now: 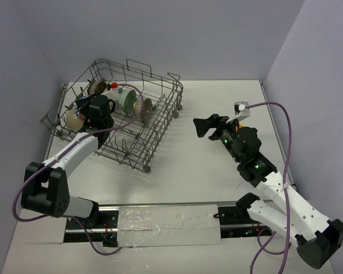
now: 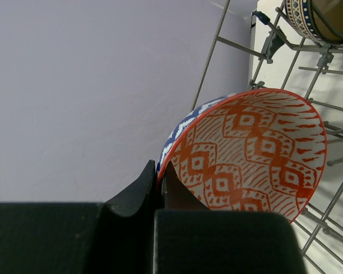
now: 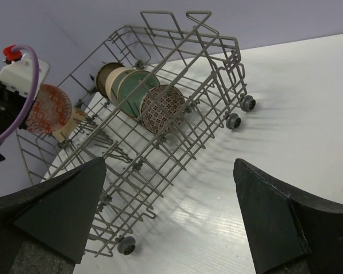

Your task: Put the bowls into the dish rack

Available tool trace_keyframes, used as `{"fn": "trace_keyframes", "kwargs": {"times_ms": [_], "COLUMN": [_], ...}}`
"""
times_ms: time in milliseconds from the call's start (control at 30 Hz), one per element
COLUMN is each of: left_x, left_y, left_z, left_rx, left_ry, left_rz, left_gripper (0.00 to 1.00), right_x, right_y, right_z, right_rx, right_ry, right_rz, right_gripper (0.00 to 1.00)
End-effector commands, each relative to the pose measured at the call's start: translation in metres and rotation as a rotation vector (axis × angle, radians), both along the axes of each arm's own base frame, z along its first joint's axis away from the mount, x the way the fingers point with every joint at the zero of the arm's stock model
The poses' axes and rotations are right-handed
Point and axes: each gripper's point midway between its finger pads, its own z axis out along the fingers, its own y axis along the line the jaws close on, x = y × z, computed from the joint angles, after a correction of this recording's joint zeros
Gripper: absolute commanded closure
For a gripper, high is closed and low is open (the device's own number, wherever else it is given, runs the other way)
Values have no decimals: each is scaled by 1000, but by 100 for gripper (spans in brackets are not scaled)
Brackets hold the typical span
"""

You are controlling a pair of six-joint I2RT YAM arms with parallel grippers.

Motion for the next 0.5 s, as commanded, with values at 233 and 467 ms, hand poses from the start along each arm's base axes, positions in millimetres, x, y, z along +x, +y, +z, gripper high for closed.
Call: {"fn": "trace_keyframes", "kwargs": {"times_ms": [233,467], "left_x": [7,4], "left_y": [2,5], "left_z": [-13,-23], "left_rx": [17,69], "left_ry": [-29,-24], "left_rz": [20,32], "left_gripper": [100,100], "right_x": [1,1], "right_y": [-7,-8], "right_z": [8,9], "right_rx": [7,10], "right_ry": [-50,-52], "right_rz": [-37,-40], "right_gripper": [0,0]}}
